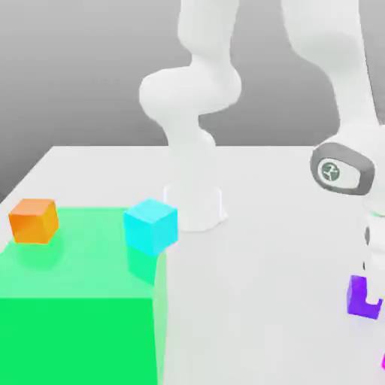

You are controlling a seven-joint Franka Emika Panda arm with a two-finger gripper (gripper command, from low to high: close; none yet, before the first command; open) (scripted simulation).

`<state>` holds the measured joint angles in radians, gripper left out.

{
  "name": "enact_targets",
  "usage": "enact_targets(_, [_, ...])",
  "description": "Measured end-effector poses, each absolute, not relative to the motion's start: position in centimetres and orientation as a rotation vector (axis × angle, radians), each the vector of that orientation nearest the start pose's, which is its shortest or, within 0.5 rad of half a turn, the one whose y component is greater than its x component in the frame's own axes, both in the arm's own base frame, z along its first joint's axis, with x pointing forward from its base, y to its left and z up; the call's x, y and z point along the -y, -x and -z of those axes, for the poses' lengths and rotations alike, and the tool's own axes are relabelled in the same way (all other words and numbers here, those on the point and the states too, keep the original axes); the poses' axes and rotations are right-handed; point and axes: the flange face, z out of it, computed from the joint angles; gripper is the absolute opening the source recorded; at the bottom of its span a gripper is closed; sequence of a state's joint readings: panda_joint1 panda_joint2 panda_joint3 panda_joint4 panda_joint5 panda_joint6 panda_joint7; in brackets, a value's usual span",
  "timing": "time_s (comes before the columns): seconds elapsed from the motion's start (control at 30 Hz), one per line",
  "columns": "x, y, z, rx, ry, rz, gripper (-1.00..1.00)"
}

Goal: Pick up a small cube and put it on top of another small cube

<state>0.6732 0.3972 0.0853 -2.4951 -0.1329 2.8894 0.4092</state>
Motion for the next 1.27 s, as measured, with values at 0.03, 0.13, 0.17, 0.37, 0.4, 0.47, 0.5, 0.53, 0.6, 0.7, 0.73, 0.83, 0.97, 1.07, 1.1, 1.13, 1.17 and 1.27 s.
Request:
enact_targets(0.03, [-32.5, -32.7, -13.4, 0.734, 3.055, 0.001, -1.0])
enact_targets(0.13, [-32.5, -32.7, -13.4, 0.733, 3.055, 0.0, -1.0])
enact_targets(0.17, [-32.5, -32.6, -13.4, 0.733, 3.056, 0.0, -1.0])
enact_targets(0.37, [-32.6, -32.7, -17.7, 0.735, 3.056, 0.002, -1.0])
enact_targets(0.4, [-32.4, -32.7, -18.9, 0.736, 3.055, 0.0, -1.0])
enact_targets(0.47, [-30.8, -35.0, -21.9, 0.767, 3.042, -0.001, -1.0])
enact_targets(0.5, [-29.6, -36.4, -23.4, 0.787, 3.034, -0.001, -1.0])
enact_targets(0.53, [-27.8, -38.1, -25.0, 0.793, 3.03, -0.001, -1.0])
enact_targets(0.6, [-23.5, -41.3, -28.3, 0.796, 3.025, 0.002, -1.0])
enact_targets(0.7, [-17.5, -44.1, -33.1, 0.853, 3.007, 0.007, -1.0])
enact_targets(0.73, [-15.7, -44.6, -34.7, 0.883, 2.999, 0.008, -1.0])
enact_targets(0.83, [-9.3, -45.5, -39.4, 0.949, 2.984, 0.01, -1.0])
enact_targets(0.97, [0.7, -44.6, -45.0, 0.985, 2.98, 0.004, -1.0])
enact_targets(1.07, [5.0, -43.5, -44.9, 0.994, 2.979, -0.002, -1.0])
enact_targets(1.1, [5.3, -43.4, -43.7, 0.995, 2.979, -0.003, -1.0])
enact_targets(1.13, [5.5, -43.3, -42.3, 0.995, 2.979, -0.003, -1.0])
enact_targets(1.17, [5.6, -43.2, -41.4, 0.995, 2.979, -0.003, 1.0])
enact_targets(1.27, [5.6, -43.2, -41.4, 0.995, 2.979, -0.003, 1.0])
